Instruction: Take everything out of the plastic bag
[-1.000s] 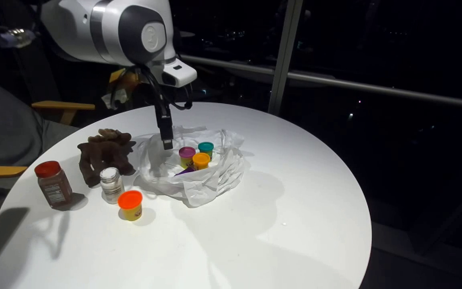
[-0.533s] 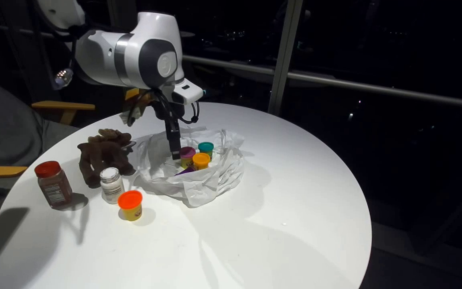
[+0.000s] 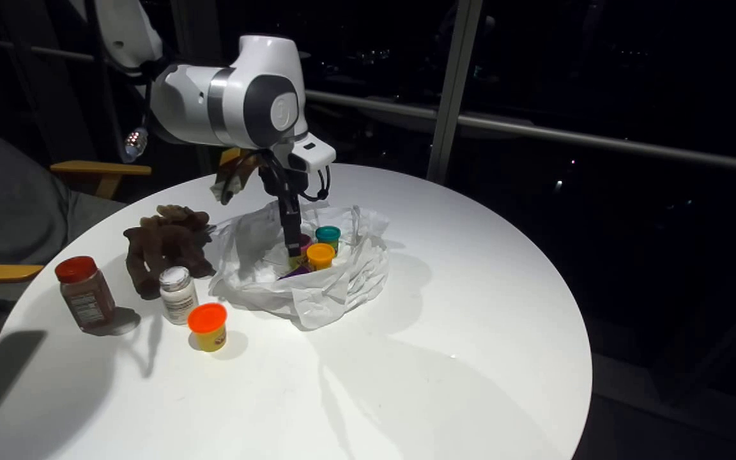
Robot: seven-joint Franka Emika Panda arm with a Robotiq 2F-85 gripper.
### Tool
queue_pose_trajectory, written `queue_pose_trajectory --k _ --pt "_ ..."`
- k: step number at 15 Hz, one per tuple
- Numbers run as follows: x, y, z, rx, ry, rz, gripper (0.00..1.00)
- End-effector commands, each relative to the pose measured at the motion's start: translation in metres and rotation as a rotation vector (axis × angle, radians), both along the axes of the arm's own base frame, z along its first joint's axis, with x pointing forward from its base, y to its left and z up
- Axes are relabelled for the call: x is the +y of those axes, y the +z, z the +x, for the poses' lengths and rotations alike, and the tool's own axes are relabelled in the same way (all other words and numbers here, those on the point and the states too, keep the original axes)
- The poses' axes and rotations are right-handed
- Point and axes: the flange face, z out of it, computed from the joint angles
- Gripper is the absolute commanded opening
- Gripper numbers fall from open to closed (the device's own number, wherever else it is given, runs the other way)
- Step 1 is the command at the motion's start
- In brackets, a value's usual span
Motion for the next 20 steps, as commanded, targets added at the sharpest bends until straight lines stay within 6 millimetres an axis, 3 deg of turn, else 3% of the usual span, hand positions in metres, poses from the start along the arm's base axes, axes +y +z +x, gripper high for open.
queue_pose_trajectory --k 1,3,5,8,12,15,20 --pt "0.000 -0.001 0.016 -0.001 -0.032 -0.005 0.72" --pt "-0.001 -0.001 0.019 -0.002 -0.039 -0.009 0.65" --pt "-0.001 0.000 0.019 -0.009 -0.044 -0.010 0.47" --pt "0.000 0.004 0.014 -0.016 -0.048 0.006 0.28" --pt "0.010 0.035 -0.011 -0.040 -0.034 -0.006 0.28" --pt "0.023 0.066 -0.043 -0.063 -0.012 -0.028 0.28" --pt "0.038 0.096 -0.108 -0.111 -0.043 -0.043 0.28"
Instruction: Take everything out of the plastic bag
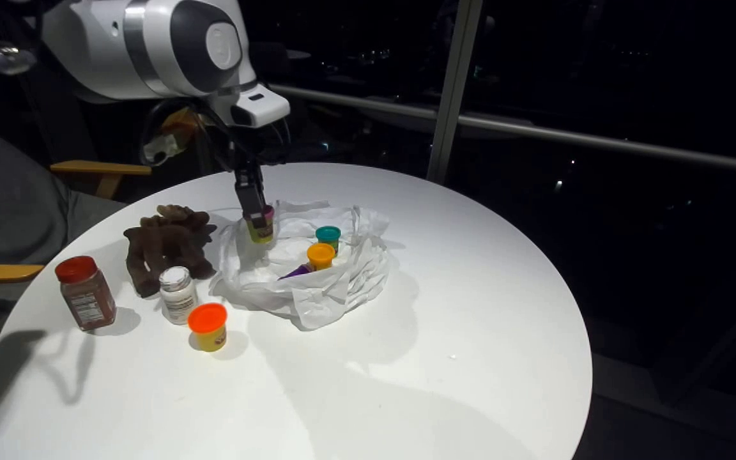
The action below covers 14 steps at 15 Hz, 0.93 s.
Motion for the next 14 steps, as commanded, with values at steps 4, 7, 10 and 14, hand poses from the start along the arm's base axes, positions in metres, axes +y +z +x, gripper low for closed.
queue_pose_trajectory --k 4,7,10,14 --pt "-0.012 0.028 -0.109 -0.074 -0.151 -0.005 0.28" --pt "-0.033 0.022 -0.161 -0.076 -0.253 0.006 0.28" --pt "-0.062 0.018 -0.212 -0.086 -0.335 0.026 0.28" --pt "-0.100 0.025 -0.229 -0.159 -0.399 0.032 0.28"
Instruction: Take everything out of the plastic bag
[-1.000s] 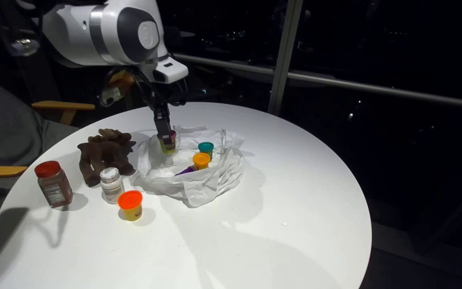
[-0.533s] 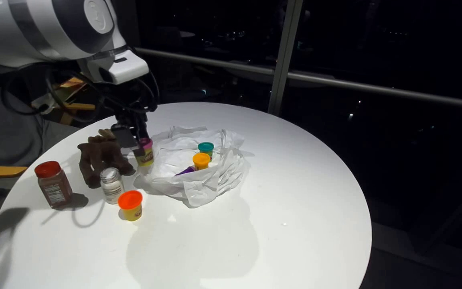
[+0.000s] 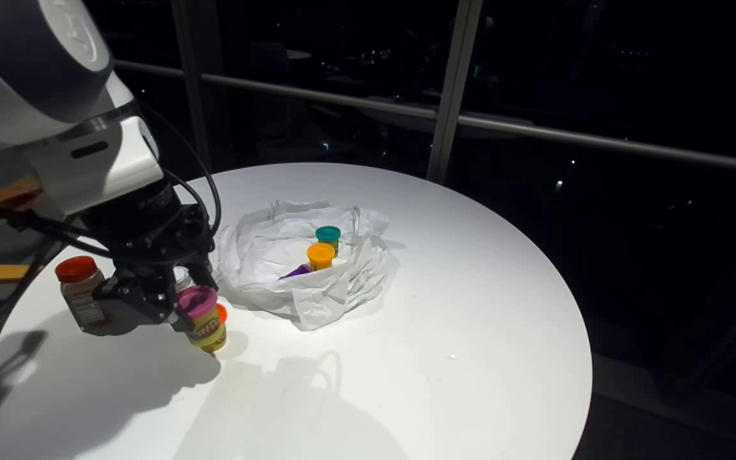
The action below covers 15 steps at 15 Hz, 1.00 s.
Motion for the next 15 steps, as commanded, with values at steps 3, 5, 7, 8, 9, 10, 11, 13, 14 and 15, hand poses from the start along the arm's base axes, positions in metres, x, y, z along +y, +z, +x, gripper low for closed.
queue_pose_trajectory --k 3,5,7,8,9,10,11,13,14,15 --pt "-0.033 0.022 -0.010 -0.104 0.010 0.026 0.28" --pt "-0.035 0.015 -0.007 -0.100 0.083 0.018 0.28" --pt "-0.036 0.004 -0.005 -0.085 0.116 0.019 0.28" --pt "-0.035 -0.002 -0.003 -0.079 0.128 0.023 0.28" --pt "-0.035 -0.009 0.001 -0.075 0.139 0.023 0.28" --pt "-0.036 -0.016 0.005 -0.071 0.149 0.023 0.28" --pt "-0.037 -0.025 0.007 -0.060 0.155 0.019 0.28" --pt "-0.043 -0.041 0.017 -0.046 0.154 0.000 0.28" --pt "-0.046 -0.047 0.023 -0.042 0.154 -0.010 0.28" --pt "-0.049 -0.054 0.029 -0.038 0.154 -0.020 0.28"
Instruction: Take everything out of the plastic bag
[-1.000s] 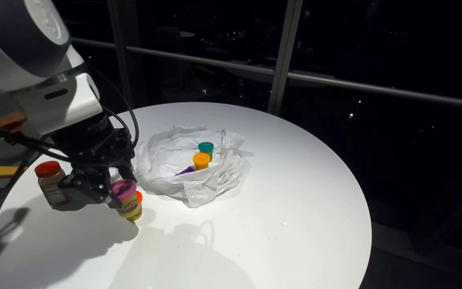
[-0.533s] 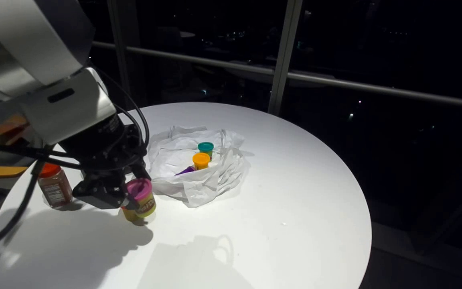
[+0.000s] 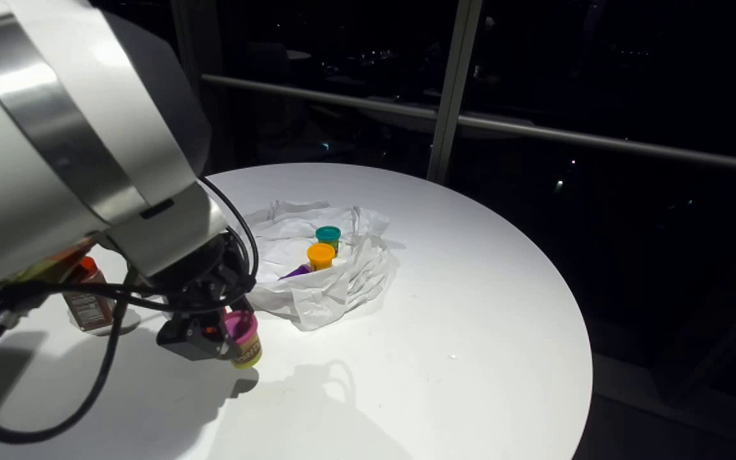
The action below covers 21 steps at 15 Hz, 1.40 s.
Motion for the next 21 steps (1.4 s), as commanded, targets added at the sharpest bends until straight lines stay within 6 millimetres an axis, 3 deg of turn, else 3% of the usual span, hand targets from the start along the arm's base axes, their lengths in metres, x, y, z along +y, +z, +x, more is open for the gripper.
queue_pose_trajectory --k 1,5,6,7,11,15,21 --pt "-0.009 -0.025 0.030 -0.001 0.021 -0.019 0.28" --pt "-0.019 -0.043 0.053 0.001 0.024 -0.027 0.28" --pt "-0.021 -0.044 0.058 -0.003 0.027 -0.026 0.43" --pt "-0.023 -0.044 0.062 -0.008 0.028 -0.024 0.73" --pt "-0.031 -0.036 0.072 -0.041 0.018 -0.007 0.99" --pt "-0.023 0.001 0.075 -0.098 0.049 -0.013 1.00" --pt "0.027 0.051 0.063 -0.062 0.270 -0.098 1.00"
